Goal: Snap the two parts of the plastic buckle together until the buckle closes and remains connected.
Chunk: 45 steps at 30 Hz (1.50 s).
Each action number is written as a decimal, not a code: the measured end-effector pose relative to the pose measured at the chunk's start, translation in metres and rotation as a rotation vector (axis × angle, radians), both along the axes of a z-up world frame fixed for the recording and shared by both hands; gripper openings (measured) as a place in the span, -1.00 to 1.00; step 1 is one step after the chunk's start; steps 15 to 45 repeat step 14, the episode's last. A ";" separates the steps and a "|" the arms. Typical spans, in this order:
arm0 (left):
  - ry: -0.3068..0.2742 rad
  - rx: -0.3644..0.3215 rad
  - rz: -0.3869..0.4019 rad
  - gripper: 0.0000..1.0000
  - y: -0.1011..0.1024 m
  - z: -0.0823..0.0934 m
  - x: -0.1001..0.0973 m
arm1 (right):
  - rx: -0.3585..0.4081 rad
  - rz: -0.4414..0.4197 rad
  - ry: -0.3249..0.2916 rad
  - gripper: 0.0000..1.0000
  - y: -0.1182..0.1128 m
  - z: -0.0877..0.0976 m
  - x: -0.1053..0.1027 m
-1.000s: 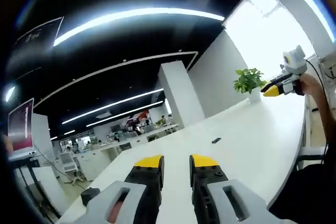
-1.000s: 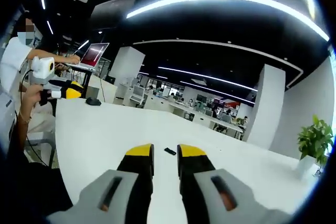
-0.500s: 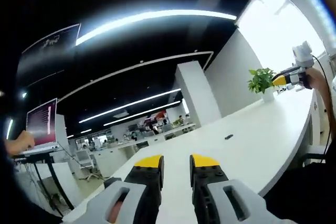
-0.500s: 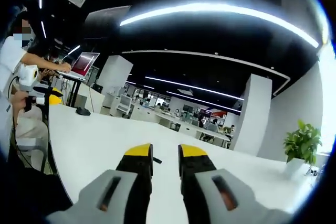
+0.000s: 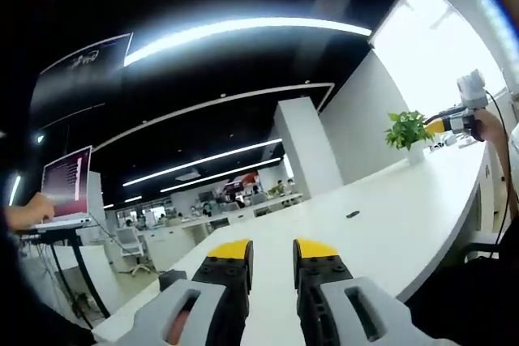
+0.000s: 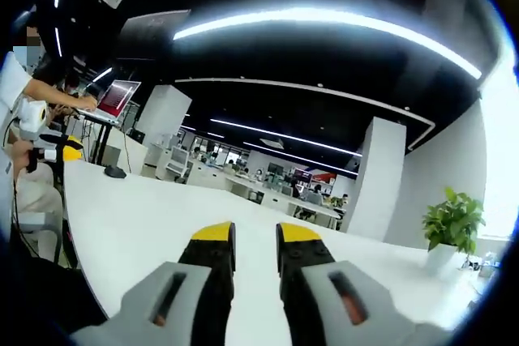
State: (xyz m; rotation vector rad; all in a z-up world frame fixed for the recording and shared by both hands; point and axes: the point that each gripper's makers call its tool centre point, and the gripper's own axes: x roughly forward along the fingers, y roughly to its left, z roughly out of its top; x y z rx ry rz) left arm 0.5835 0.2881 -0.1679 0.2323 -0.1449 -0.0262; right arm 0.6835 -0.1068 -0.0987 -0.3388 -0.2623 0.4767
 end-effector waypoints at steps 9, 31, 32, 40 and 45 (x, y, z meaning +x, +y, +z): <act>-0.015 0.009 -0.014 -0.62 -0.008 0.003 0.003 | -0.024 0.008 0.011 -0.60 0.000 -0.003 0.005; -0.029 0.008 -0.013 -0.62 -0.011 0.007 0.010 | -0.037 0.008 0.016 -0.59 -0.003 -0.004 0.015; -0.029 0.008 -0.013 -0.62 -0.011 0.007 0.010 | -0.037 0.008 0.016 -0.59 -0.003 -0.004 0.015; -0.029 0.008 -0.013 -0.62 -0.011 0.007 0.010 | -0.037 0.008 0.016 -0.59 -0.003 -0.004 0.015; -0.029 0.008 -0.013 -0.62 -0.011 0.007 0.010 | -0.037 0.008 0.016 -0.59 -0.003 -0.004 0.015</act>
